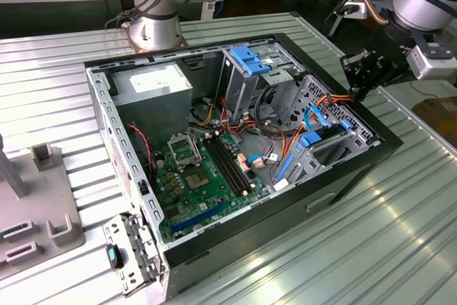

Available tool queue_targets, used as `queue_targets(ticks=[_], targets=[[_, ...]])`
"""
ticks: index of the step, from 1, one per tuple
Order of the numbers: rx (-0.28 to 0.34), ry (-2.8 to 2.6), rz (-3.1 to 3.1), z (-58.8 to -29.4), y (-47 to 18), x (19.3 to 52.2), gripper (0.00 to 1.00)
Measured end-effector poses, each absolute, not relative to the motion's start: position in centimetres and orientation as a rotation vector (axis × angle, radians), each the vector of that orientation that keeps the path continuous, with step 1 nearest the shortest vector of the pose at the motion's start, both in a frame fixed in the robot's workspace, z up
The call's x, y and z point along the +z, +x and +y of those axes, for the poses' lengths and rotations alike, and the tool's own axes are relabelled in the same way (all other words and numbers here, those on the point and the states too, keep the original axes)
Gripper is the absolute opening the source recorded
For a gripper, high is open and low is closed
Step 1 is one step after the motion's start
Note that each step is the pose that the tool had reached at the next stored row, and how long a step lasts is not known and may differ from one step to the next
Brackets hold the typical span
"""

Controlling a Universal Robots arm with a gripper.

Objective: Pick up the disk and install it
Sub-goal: 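Insert the first disk wire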

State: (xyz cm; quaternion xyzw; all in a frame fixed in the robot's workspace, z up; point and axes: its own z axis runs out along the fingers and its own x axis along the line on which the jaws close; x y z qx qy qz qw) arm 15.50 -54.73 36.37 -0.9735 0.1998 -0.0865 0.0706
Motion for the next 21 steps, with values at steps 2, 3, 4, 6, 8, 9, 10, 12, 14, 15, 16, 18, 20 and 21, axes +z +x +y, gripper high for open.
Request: queue_targets(ticks=[2,3,4,6,8,9,10,12,14,15,16,18,20,21], targets=[[-0.260,-2.928,0.601,-54.7,15.5,36.5,0.16],[-0.260,-2.928,0.601,-54.7,15.5,36.6,0.16],[-0.260,-2.928,0.601,-54.7,15.5,36.7,0.16],[-0.260,-2.928,0.601,-54.7,15.5,37.1,0.16],[-0.263,-2.927,0.601,-54.7,15.4,37.4,0.16],[-0.264,-2.927,0.601,-54.7,15.4,37.6,0.16],[-0.266,-2.927,0.600,-54.7,15.4,37.6,0.16],[-0.267,-2.927,0.600,-54.7,15.4,37.6,0.16],[-0.267,-2.927,0.601,-54.7,15.2,37.6,0.16],[-0.267,-2.927,0.600,-54.7,14.7,37.6,0.16],[-0.269,-2.926,0.600,-54.7,13.5,37.6,0.16],[-0.271,-2.926,0.600,-54.7,12.1,37.6,0.16],[-0.272,-2.925,0.600,-54.7,11.3,37.6,0.16],[-0.273,-2.925,0.600,-54.7,11.1,37.6,0.16]])
